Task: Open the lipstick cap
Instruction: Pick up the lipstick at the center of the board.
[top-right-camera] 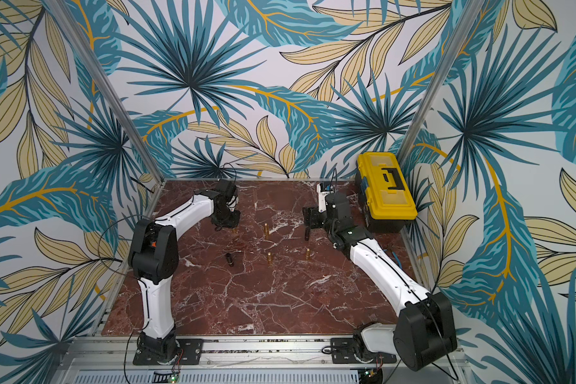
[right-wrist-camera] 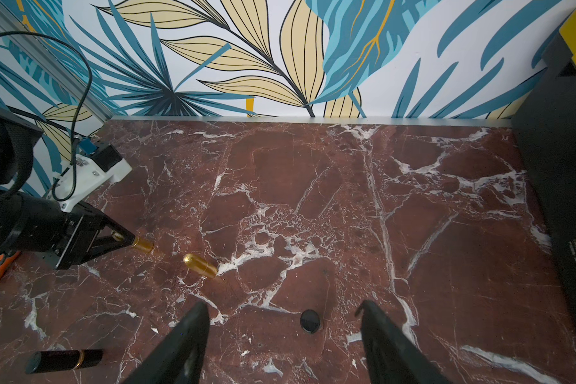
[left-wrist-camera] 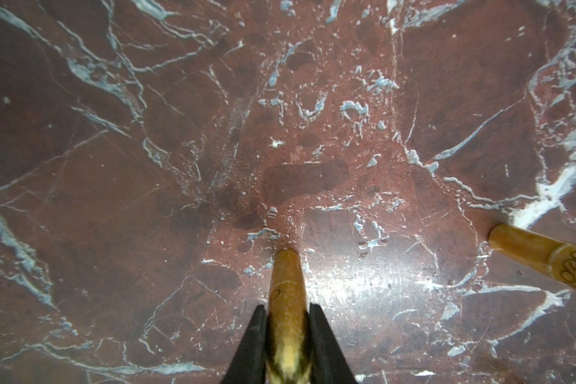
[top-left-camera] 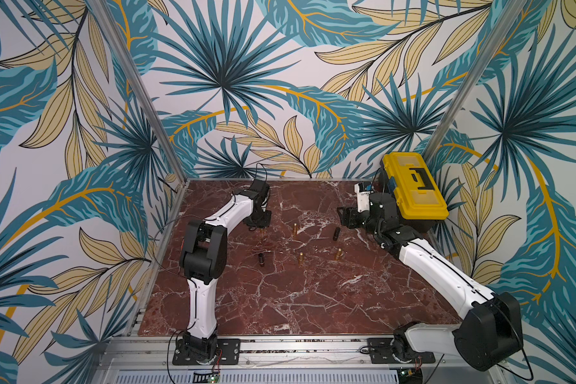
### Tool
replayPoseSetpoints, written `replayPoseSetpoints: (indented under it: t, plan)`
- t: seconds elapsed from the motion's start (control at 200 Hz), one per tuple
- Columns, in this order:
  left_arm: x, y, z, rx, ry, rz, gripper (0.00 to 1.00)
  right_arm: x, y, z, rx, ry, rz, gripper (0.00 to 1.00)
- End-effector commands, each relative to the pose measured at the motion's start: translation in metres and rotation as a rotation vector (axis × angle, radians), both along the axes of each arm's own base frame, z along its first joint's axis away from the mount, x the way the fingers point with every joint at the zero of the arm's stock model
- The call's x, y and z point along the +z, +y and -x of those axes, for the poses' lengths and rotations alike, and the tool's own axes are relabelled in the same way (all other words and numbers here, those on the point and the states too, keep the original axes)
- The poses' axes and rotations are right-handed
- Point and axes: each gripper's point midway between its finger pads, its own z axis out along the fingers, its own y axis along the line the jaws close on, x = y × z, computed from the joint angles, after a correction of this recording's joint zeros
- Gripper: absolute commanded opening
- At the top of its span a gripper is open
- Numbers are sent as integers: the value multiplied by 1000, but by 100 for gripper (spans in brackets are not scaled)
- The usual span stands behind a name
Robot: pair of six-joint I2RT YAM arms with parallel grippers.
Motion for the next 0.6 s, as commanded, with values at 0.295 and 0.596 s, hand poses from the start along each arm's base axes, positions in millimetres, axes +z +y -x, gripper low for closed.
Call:
replayPoseSetpoints:
  t: [0.295, 0.596]
  plan:
    - [118, -33, 24, -41, -117, 269, 8, 24, 47, 31, 270, -26, -15, 73]
    - [210, -78, 101, -136, -35, 704, 9, 55, 111, 69, 584, -53, 42, 76]
